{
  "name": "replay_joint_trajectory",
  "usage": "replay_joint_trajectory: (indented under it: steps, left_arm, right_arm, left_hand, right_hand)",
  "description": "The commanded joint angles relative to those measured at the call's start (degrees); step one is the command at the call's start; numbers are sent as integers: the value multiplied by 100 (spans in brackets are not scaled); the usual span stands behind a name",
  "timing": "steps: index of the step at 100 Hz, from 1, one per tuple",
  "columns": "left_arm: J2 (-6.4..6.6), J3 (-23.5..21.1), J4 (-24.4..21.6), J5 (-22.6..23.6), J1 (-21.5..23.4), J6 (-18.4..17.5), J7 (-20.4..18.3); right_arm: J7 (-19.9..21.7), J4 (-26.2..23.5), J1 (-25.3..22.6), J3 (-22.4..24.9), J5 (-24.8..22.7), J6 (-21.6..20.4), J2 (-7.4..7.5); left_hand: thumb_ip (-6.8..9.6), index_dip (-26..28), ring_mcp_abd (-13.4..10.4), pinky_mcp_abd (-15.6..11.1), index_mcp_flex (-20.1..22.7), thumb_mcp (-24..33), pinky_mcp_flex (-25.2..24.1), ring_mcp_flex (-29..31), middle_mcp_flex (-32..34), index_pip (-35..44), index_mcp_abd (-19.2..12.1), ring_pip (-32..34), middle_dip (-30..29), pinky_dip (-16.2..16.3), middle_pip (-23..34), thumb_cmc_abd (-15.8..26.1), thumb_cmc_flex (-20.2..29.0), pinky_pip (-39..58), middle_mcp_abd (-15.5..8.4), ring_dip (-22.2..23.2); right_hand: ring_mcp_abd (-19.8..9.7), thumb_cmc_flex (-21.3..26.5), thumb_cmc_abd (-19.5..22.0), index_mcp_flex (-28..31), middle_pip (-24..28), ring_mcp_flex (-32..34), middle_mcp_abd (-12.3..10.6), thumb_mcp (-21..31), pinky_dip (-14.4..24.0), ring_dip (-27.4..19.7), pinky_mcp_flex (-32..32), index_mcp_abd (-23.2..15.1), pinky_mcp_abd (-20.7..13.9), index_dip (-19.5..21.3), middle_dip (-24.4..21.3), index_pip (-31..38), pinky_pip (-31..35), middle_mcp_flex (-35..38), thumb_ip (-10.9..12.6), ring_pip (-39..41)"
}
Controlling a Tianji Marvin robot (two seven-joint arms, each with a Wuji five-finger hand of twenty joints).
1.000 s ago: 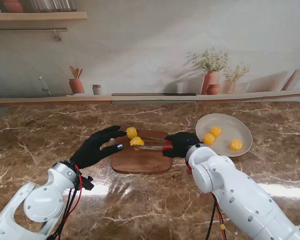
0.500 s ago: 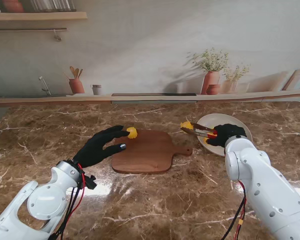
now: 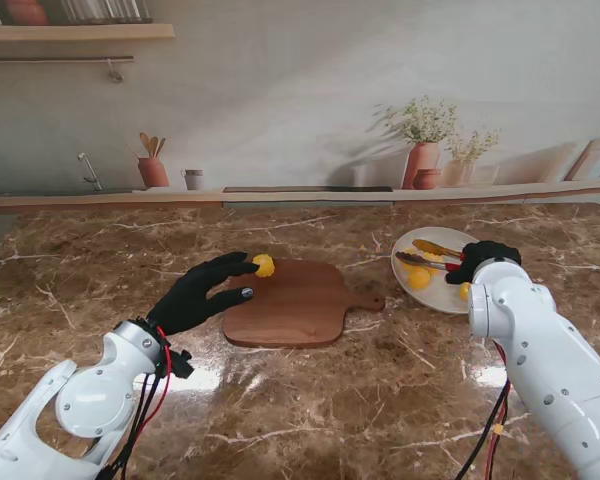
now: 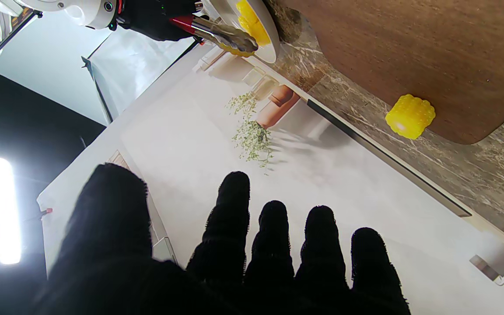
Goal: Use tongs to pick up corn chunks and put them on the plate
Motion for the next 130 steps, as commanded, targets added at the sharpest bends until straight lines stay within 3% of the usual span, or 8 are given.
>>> replay_joint_trajectory:
  steps: [1, 17, 28, 47, 85, 110, 130]
  left_arm:
    - [1, 6, -10, 14, 23, 19, -3]
    - [9, 11, -11, 8, -2, 10, -43]
    - [15, 10, -3, -3, -23, -5, -70]
    - [29, 60, 11, -44, -110, 10, -163]
    - [46, 179, -66, -42, -223, 98, -261]
    - [48, 170, -57, -52, -201, 98, -267]
    - [47, 173, -70, -62, -194, 114, -269]
  right_arm:
    - [-36, -1, -24, -10, 27, 116, 14]
    - [-265, -186, -132, 19, 100, 68, -15]
    - [-348, -410, -202, -47, 191, -206, -28]
    - [-534, -451, 52, -757, 790, -560, -49]
    - [-1023, 535, 1465, -2829, 2302, -462, -245]
    - [-1299, 1261, 2126, -3746, 2873, -345, -448]
    - [-1505, 1715, 2464, -4213, 3258, -277, -646]
  left_hand:
    - [112, 68, -34, -41, 108, -194, -76, -278, 37, -21, -185, -174, -21, 55, -133, 200, -21, -193, -50, -72]
    - [112, 67, -43, -42, 104, -195, -77, -273, 36, -20, -195, -172, -21, 55, -131, 199, -23, -192, -57, -71]
    - [112, 67, -34, -45, 102, -195, -76, -276, 36, -20, -200, -174, -22, 56, -131, 199, -27, -190, -60, -71]
    - [113, 65, -36, -48, 100, -193, -80, -282, 31, -20, -197, -178, -24, 52, -133, 193, -20, -193, -60, -73]
    - [115, 64, -44, -52, 89, -193, -80, -297, 14, -24, -183, -182, -24, 48, -136, 191, -19, -210, -48, -75]
    - [116, 65, -57, -58, 88, -191, -85, -318, 5, -23, -184, -188, -23, 47, -133, 192, -18, -224, -59, -78]
    - [116, 66, -58, -54, 92, -192, -81, -315, 6, -21, -189, -185, -23, 53, -131, 195, -23, -225, -67, -77]
  right_hand:
    - [-1134, -194, 126, -133, 37, 291, 129, 615, 372, 329, 246, 241, -919, -69, 144, -120, 2205, 450, 99, 942]
    - [-1146, -243, 87, -105, 119, 292, 125, 493, 406, 359, 250, 221, -940, -46, 119, -72, 2216, 446, 85, 958]
    - [-1117, -244, 144, -91, 144, 292, 144, 440, 421, 367, 250, 220, -918, -38, 92, -45, 2223, 454, 88, 965]
    - [-1122, -261, 283, -88, 161, 293, 153, 367, 435, 379, 251, 237, -904, -40, 54, -24, 2226, 465, 104, 972]
    - [-1177, -396, 261, -205, 169, 295, 129, 256, 441, 384, 252, 328, -922, -52, 32, -41, 2206, 381, 144, 953]
    - [-1245, -607, 72, -381, 213, 297, 99, 166, 446, 387, 256, 466, -1001, -39, 46, -61, 2178, 268, 181, 930]
    - [-1294, -748, -91, -539, 243, 299, 68, 106, 448, 380, 256, 503, -1060, -29, 40, -89, 2140, 141, 219, 892]
